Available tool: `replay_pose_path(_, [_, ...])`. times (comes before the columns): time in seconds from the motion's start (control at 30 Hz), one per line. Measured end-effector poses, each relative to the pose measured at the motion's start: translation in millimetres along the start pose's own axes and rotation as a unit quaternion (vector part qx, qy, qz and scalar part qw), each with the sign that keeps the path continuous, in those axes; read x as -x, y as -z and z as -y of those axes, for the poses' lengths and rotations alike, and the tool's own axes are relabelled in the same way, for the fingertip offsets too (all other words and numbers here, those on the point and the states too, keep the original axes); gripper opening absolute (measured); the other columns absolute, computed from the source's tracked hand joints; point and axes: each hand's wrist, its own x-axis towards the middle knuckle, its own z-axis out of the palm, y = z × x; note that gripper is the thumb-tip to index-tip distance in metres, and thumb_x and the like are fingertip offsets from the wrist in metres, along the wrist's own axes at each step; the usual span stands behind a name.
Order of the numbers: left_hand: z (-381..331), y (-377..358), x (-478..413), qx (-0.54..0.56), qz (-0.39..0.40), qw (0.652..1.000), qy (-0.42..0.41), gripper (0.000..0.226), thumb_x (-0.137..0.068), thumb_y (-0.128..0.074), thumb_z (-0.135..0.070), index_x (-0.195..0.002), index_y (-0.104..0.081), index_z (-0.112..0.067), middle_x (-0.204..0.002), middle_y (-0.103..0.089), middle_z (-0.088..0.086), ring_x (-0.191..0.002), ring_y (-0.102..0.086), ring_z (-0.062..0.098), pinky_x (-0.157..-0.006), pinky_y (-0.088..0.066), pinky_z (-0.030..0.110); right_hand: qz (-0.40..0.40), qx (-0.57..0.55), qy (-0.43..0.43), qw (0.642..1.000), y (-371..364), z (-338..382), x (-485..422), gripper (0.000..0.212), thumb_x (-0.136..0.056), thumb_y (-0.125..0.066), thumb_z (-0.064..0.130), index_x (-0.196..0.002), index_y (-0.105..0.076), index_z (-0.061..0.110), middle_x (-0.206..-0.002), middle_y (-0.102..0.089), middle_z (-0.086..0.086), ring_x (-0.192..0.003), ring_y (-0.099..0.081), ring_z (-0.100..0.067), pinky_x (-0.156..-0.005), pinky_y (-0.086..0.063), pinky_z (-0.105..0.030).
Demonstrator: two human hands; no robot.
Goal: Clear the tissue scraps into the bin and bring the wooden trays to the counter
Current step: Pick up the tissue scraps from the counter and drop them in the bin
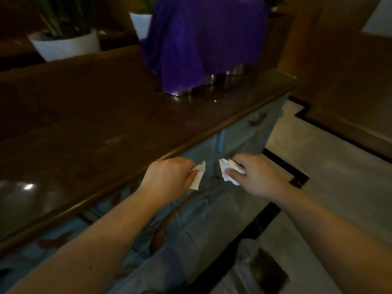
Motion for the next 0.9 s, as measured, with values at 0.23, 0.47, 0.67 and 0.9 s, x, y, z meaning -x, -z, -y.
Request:
replay_pose_path(0.23, [-109.8, -62.9, -11.6, 0.05, 0.062, 0.993, -0.084, 0.027, -0.095, -0.044, -0.038, -0.085, -0.059, -0.017, -0.084, -0.064, 0.0, -0.077, -0.061, 0.023, -0.057, -0.037, 0.031, 0.002, -0.023, -0.112, 0.993, 7.6, -94.7, 109.5, 0.032, -0.093, -0.058, 0.031, -0.066, -0.042, 0.026, -0.064, -0.043, 0.008, -0.058, -0.043, -0.012, -0.052, -0.028, -0.031])
replay_pose_path(0.47, [-178.1, -118.7, -47.7, 0.085, 0.112, 0.976, -0.168, 0.024, -0.092, -0.052, -0.033, -0.08, -0.059, -0.013, -0.084, -0.066, 0.008, -0.079, -0.064, 0.029, -0.059, -0.042, 0.035, -0.001, -0.074, -0.218, 0.973, -4.4, -154.5, 173.9, 0.022, -0.093, -0.059, 0.025, -0.075, -0.048, 0.03, -0.07, -0.047, 0.009, -0.062, -0.044, -0.007, -0.058, -0.031, -0.029])
replay_pose_path(0.67, [-202.5, -172.2, -82.6, 0.112, 0.177, 0.949, -0.235, 0.026, -0.094, -0.048, -0.035, -0.079, -0.055, -0.015, -0.084, -0.061, 0.007, -0.08, -0.062, 0.029, -0.059, -0.032, 0.03, 0.006, -0.103, -0.34, 0.935, -43.6, -192.4, 209.6, 0.008, -0.094, -0.056, 0.033, -0.088, -0.052, 0.03, -0.082, -0.055, 0.003, -0.071, -0.049, -0.009, -0.063, -0.035, -0.028])
replay_pose_path(0.9, [-214.1, -238.1, -93.4, 0.121, 0.238, 0.924, -0.273, 0.025, -0.094, -0.048, -0.033, -0.088, -0.06, -0.012, -0.089, -0.063, 0.007, -0.081, -0.06, 0.024, -0.057, -0.026, 0.028, -0.037, -0.118, -0.451, 0.884, -100.3, -226.1, 233.6, 0.037, -0.09, -0.062, 0.03, -0.063, -0.039, 0.04, -0.066, -0.045, 0.015, -0.068, -0.049, -0.016, -0.064, -0.036, -0.031])
